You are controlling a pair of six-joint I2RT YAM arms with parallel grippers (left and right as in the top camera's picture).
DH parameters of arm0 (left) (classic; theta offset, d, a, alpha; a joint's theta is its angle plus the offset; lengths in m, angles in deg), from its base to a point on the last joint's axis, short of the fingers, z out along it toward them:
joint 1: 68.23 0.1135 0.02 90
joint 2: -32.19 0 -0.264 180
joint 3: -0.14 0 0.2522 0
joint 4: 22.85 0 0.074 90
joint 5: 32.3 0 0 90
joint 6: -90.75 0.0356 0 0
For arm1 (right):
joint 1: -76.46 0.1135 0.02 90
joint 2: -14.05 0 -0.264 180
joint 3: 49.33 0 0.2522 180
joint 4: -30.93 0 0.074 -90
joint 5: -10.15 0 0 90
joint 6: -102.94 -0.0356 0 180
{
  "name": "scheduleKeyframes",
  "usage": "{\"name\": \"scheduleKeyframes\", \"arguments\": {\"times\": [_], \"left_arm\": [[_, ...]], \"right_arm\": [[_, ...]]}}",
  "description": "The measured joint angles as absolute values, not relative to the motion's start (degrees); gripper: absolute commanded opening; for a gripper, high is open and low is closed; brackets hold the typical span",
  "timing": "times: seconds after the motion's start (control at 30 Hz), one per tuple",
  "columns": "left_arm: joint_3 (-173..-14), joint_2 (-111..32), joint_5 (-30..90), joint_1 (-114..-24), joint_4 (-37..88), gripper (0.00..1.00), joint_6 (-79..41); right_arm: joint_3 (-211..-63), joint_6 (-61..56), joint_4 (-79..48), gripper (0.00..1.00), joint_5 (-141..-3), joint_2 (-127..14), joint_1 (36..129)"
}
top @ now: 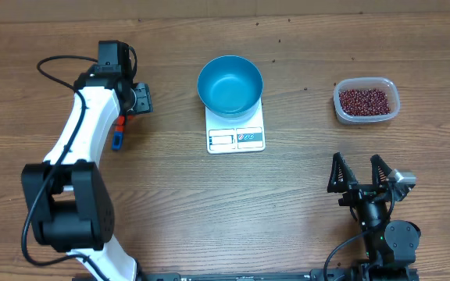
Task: Scoop item into bowl and weigh 150g on scale
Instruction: 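Move the left gripper down over the red scoop's cup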
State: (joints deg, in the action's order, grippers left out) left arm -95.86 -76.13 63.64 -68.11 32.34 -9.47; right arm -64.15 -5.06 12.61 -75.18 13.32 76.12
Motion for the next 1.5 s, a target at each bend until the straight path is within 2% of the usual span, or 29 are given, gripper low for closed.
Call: {"name": "scheduleKeyframes", "arguments": {"times": [0.17, 0.27, 0.6, 0.87, 1.13, 1.43, 1.5], "left_arm": [[-95.9, -79.9, 63.9, -68.1, 26.5, 0.51, -6.8], [-95.9, -82.2, 64.0, -68.1, 24.2, 0.48, -4.5], [-96.0, -84.4, 64.0, -68.1, 22.6, 0.5, 0.6], [-100.9, -84.4, 64.0, -67.6, 31.6, 0.49, 2.0], [-107.6, -84.3, 64.2, -65.0, 33.3, 0.59, 0.3], [-107.6, -85.8, 64.9, -64.4, 32.3, 0.59, 3.6], [-107.6, -87.4, 64.9, -64.4, 32.4, 0.54, 4.4]], "right_arm": [[-64.2, -5.0, 12.6, 1.0, -75.2, 13.3, 76.1], [-64.2, -5.1, 12.6, 1.0, -75.2, 13.3, 76.1], [-64.2, -5.1, 12.6, 1.0, -75.2, 13.3, 76.1], [-64.2, -5.0, 12.6, 1.0, -75.2, 13.3, 76.1], [-64.2, -5.0, 12.6, 1.0, -75.2, 13.3, 76.1], [-64.2, -5.0, 12.6, 1.0, -75.2, 13.3, 76.1], [-64.2, -5.0, 12.6, 1.0, -75.2, 13.3, 76.1]]}}
